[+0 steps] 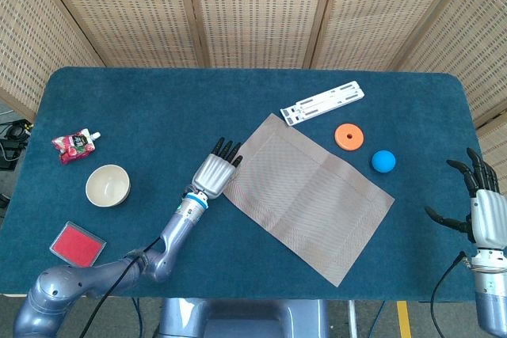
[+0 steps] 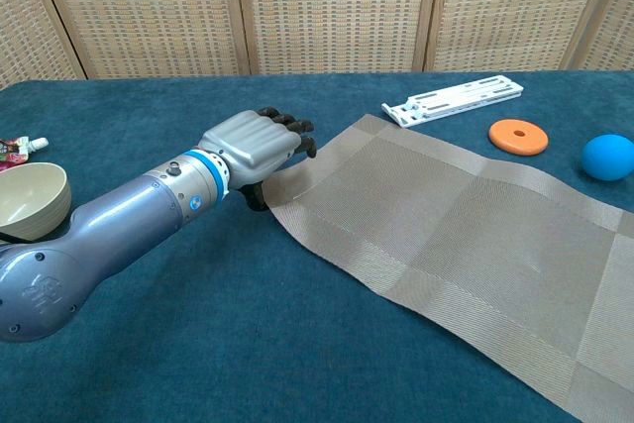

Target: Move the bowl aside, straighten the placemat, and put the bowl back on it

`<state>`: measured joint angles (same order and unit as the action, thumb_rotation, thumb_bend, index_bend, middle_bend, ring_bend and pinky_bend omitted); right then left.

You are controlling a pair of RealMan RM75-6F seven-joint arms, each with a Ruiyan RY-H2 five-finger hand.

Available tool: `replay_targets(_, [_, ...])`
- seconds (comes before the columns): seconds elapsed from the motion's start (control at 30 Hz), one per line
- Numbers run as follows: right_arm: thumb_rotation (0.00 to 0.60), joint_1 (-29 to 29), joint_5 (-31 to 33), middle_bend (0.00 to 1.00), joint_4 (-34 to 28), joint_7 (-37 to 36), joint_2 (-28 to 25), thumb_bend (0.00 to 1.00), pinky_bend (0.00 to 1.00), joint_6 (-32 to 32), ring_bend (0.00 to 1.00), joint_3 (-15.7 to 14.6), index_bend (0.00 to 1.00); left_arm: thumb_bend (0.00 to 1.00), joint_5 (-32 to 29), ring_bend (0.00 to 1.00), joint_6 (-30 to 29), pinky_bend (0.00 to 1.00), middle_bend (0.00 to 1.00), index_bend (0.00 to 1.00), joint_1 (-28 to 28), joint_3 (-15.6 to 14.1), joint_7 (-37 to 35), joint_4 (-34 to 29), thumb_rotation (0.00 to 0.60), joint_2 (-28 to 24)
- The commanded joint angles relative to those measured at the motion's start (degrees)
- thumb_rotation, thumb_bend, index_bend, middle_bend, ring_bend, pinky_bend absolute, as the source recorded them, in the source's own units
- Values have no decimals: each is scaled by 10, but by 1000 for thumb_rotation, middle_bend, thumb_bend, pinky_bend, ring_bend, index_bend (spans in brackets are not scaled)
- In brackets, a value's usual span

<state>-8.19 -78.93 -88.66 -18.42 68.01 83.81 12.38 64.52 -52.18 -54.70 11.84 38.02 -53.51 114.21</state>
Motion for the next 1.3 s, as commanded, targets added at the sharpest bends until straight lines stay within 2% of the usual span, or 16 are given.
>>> replay_targets(0.03, [600, 0, 0, 0, 0, 0, 0, 226, 0, 1, 0, 0, 224, 386, 20, 0, -7, 0, 0, 235, -1, -5, -24, 8, 600, 5])
replay_targets(0.13, [600, 1, -1, 0, -1, -1, -1, 227, 0, 1, 0, 0, 224, 394, 29, 0, -11, 0, 0, 300, -1, -5, -39, 11, 600, 7])
replay_targets(0.4, [600, 2, -4, 0, -4, -4, -3, 226, 0, 3, 0, -1, 224, 395, 48, 0, -17, 0, 0, 549, 1, -6, -63, 22, 600, 12])
replay_targets(0.57, [600, 2, -5, 0, -5, -7, -4, 232, 0, 2, 0, -2, 224, 407, 48, 0, -14, 0, 0, 608, 2, -4, -64, 22, 600, 11])
replay_targets(0.7, [600, 2, -6, 0, -5, -8, -5, 239, 0, 2, 0, -2, 224, 473, 47, 0, -14, 0, 0, 614, 7, -4, -56, 7, 600, 0])
replay_targets(1.03, [600, 3, -13, 0, -9, -4, -6, 239, 0, 6, 0, -6, 224, 559, 54, 0, -29, 0, 0, 615, 24, -11, -48, -40, 600, -33])
replay_targets(1.3, [600, 6, -20, 0, -16, 3, -7, 239, 0, 17, 0, -7, 224, 568, 64, 0, -54, 0, 0, 614, 70, -49, -32, -129, 600, -91])
